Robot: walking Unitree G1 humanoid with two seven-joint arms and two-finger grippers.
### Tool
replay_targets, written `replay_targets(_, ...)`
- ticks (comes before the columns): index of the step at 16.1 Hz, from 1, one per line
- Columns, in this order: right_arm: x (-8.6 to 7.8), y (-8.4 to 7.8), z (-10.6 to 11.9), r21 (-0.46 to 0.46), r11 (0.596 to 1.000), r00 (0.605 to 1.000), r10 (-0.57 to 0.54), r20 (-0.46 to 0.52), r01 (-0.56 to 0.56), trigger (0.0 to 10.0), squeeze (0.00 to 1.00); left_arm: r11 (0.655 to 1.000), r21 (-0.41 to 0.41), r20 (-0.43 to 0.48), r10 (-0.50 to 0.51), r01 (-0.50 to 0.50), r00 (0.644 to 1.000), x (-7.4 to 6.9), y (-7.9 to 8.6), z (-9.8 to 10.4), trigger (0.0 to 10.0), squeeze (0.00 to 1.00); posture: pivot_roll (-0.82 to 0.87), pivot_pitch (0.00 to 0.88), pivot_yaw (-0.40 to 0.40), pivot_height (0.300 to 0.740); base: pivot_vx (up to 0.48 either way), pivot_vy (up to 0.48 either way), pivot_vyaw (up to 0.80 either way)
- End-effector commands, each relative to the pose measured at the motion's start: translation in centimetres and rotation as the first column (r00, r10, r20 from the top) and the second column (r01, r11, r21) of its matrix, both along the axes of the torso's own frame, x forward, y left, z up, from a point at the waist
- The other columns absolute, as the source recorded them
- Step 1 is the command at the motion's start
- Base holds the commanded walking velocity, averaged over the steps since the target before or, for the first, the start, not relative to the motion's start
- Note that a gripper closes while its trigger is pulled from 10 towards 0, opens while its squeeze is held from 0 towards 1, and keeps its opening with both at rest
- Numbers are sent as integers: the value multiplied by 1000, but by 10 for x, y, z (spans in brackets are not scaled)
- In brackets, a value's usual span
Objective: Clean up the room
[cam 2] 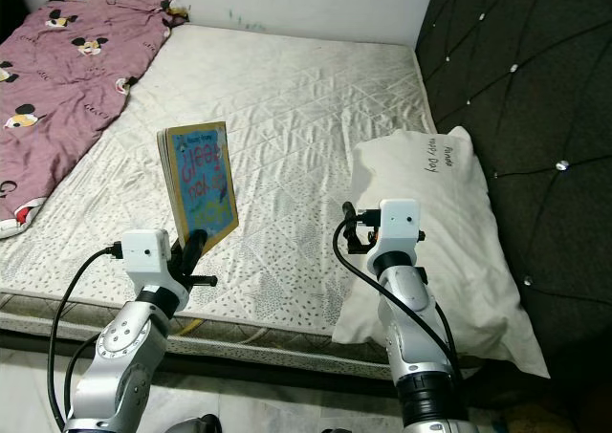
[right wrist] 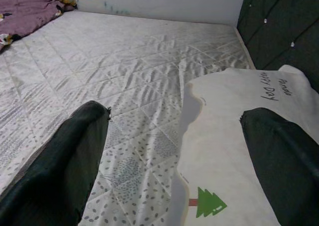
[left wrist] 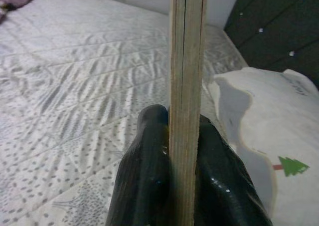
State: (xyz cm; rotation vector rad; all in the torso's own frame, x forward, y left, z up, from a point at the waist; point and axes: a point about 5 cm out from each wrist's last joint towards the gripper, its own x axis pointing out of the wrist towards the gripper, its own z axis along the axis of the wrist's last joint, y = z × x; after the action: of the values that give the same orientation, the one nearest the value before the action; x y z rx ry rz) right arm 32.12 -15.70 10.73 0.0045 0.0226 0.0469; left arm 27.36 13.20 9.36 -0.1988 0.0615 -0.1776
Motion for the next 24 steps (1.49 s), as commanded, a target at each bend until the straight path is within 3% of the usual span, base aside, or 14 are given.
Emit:
replay_targets(1, -1, -2, 2, 2, 1000, 1000, -3, 5, 3, 10000, 0, 1000, -3, 60, -19, 19, 998, 0, -1, 13, 10000, 0, -16, 136, -37, 740, 274, 0, 0)
replay_targets(24, 2, -4, 2, -19, 1000, 1000, -12, 9, 12, 10000, 0, 999, -15, 50, -42, 42, 998, 2, -4, 12, 10000, 0, -21, 126, -38, 740, 253, 0, 0)
